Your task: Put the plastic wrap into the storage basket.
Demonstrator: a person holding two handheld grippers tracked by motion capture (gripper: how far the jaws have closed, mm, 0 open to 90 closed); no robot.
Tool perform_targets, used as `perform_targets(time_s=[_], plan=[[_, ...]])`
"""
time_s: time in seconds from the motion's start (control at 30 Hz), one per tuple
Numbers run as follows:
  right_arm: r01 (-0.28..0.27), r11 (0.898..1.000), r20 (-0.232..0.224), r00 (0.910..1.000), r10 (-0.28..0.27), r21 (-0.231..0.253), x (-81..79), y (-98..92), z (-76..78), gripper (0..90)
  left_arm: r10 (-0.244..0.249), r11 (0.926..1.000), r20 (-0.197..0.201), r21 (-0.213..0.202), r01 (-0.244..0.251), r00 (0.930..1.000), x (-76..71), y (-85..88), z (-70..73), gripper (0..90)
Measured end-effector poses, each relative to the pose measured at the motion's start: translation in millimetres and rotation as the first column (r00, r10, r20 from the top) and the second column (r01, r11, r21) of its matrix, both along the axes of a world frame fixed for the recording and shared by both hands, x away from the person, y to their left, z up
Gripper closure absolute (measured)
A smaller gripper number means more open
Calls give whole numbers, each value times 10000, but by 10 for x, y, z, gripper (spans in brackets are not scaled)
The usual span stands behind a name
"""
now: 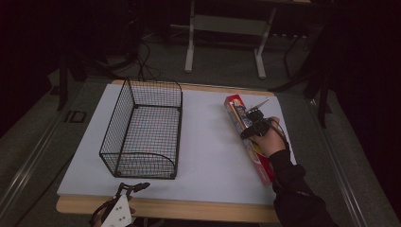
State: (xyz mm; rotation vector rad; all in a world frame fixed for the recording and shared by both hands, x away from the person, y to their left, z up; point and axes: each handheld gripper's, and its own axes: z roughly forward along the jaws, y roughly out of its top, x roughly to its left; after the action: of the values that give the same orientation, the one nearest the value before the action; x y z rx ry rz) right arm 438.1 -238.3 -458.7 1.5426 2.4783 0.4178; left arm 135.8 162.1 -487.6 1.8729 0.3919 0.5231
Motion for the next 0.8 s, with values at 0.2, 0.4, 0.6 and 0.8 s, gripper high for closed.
perform_targets(time_s=[0.2,0.4,0.6,0.8], plan=[[-6,10000,309,9995,6,-7,1,56,252,395,7,10000,-14,4,-7,10000,5,-5,-3,0],[-135,9999,738,9972,141,-87,-17,219,460,394,22,10000,9,2,-22,10000,4,-3,-1,0],[-266,9995,1046,9942,247,161,-23,426,608,394,34,10000,22,3,-34,10000,1,2,1,0],[-429,9986,1339,9903,384,314,0,648,716,394,35,10000,18,-24,-35,10000,0,4,1,0]])
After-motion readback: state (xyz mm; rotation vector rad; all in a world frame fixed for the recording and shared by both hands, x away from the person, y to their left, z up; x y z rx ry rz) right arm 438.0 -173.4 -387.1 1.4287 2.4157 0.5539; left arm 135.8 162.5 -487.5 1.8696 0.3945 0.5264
